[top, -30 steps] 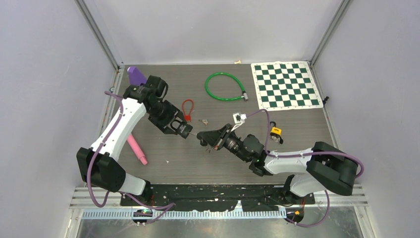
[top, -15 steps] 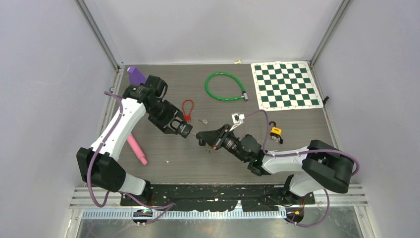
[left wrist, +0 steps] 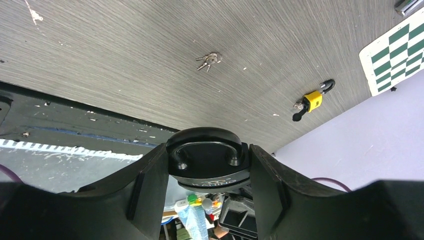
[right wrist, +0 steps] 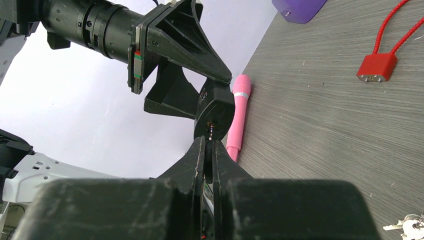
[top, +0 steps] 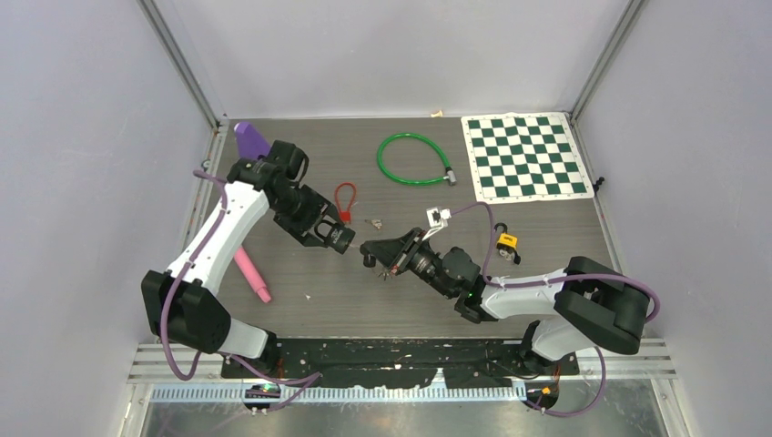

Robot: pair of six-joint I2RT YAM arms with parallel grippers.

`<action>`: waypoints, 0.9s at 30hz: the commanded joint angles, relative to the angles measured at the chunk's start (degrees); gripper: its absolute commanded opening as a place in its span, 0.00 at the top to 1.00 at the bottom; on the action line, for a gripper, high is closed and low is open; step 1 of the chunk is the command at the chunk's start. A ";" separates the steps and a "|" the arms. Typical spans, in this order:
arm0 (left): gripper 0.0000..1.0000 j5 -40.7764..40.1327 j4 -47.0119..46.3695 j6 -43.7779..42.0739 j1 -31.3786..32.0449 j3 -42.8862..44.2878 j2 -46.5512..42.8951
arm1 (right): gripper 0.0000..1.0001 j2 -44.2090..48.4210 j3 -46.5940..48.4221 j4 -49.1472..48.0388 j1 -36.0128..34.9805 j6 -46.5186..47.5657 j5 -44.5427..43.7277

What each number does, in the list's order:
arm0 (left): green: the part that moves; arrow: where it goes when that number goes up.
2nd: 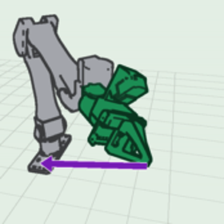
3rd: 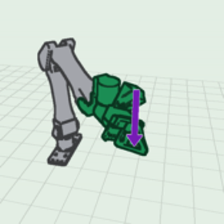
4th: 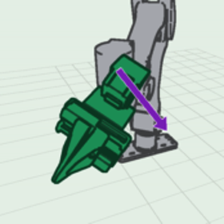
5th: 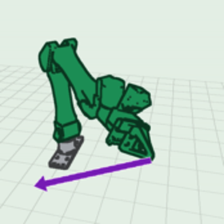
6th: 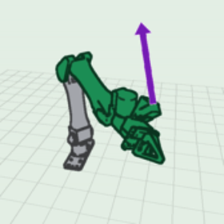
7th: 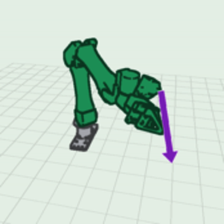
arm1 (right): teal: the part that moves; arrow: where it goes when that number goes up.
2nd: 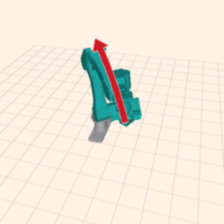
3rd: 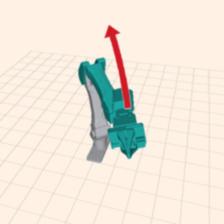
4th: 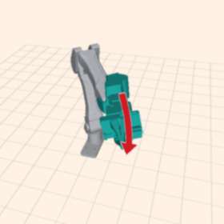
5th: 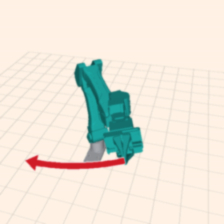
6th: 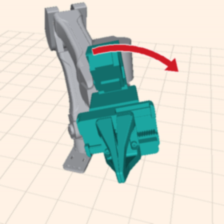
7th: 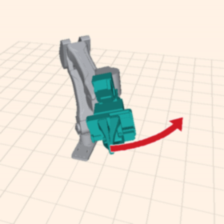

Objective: Unlock with the key

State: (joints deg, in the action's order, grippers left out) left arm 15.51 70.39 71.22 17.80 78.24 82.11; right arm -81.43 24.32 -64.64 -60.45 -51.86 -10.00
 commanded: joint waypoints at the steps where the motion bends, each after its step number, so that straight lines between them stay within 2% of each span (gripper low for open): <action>1: 0.99 3.95 -1.96 1.33 0.04 0.49 -2.56 | 0.95 0.51 1.92 -4.23 -0.37 -2.09 -1.83; 10: 0.99 6.11 -4.90 3.76 0.89 -1.13 -3.95 | 0.95 -2.73 1.92 -3.46 -0.96 -6.18 -5.12; 17: 0.99 8.23 -6.85 5.09 1.36 -2.62 -4.05 | 0.94 -7.51 0.87 -15.73 -0.91 -7.50 -3.42; 20: 0.99 9.00 -6.89 5.17 1.27 -2.50 -3.80 | 0.95 -9.64 1.54 -19.96 -0.96 -5.12 -1.00; 27: 0.99 10.18 -5.78 4.19 1.18 0.23 -2.47 | 0.95 -12.36 1.77 -21.56 -1.64 10.35 0.03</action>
State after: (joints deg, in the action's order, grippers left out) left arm 13.15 65.60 74.11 17.41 75.16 80.23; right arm -91.79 24.16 -79.13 -60.93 -51.20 -12.88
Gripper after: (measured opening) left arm 0.568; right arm 0.103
